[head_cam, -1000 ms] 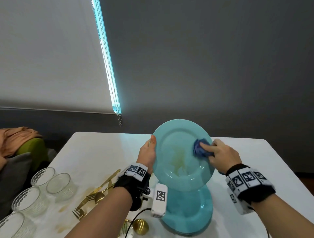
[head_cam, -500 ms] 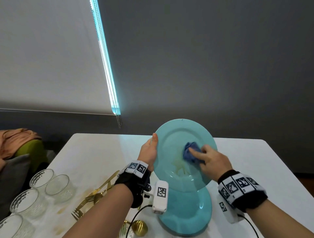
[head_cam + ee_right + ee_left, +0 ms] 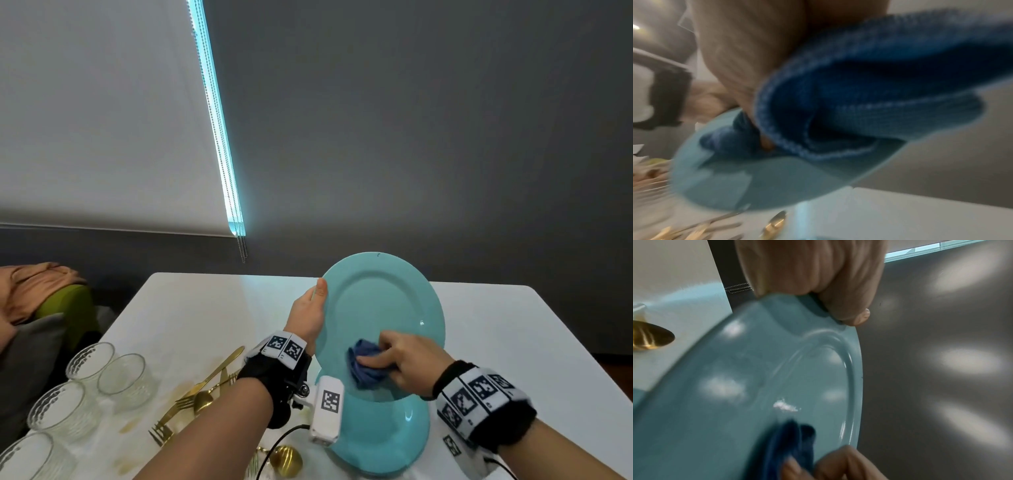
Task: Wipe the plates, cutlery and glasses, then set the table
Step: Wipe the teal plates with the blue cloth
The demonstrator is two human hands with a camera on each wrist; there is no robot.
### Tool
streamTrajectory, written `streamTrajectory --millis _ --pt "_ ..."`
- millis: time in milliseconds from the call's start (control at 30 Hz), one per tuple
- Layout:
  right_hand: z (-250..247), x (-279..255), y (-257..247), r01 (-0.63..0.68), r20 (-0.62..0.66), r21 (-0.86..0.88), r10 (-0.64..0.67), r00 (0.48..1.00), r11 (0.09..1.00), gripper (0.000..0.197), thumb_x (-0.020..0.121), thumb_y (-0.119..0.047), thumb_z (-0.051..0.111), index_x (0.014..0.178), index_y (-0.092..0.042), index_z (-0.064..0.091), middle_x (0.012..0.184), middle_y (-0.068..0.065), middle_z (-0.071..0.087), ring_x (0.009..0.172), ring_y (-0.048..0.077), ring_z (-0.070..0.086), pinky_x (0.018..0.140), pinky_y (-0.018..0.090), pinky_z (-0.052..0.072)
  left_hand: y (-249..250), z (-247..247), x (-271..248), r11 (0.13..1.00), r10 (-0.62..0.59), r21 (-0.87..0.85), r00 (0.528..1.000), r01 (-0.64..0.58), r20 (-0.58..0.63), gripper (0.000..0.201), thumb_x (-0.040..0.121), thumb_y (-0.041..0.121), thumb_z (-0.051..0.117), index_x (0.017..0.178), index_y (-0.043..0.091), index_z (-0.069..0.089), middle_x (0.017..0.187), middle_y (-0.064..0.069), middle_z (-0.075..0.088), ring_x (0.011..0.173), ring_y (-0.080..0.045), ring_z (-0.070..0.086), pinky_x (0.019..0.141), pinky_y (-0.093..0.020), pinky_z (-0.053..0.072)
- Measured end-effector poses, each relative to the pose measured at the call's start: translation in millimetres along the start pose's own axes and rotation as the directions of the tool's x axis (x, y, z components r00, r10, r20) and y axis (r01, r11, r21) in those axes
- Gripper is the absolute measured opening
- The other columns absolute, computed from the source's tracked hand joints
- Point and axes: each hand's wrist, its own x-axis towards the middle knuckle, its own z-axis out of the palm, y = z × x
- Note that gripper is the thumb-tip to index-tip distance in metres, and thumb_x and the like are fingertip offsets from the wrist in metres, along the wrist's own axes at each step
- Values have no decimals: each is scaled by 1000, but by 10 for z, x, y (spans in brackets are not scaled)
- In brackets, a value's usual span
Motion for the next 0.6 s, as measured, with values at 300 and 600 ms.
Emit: streamTrajectory --millis 300,600 --pt "-224 226 -121 -254 -542 133 285 791 958 47 77 -11 59 119 -32 63 97 10 60 73 32 63 58 36 51 11 -7 -81 999 54 -6 997 -54 48 35 96 44 41 91 22 67 109 -15 69 103 -35 65 92 -53 51" --pt "-201 160 -109 -100 5 -133 102 995 986 33 89 -33 51 112 -55 59 92 -12 42 101 18 58 70 23 33 48 -510 -19 998 57 6 998 -57 8 37 94 50 37 92 24 63 111 -15 67 99 -30 65 93 -53 50"
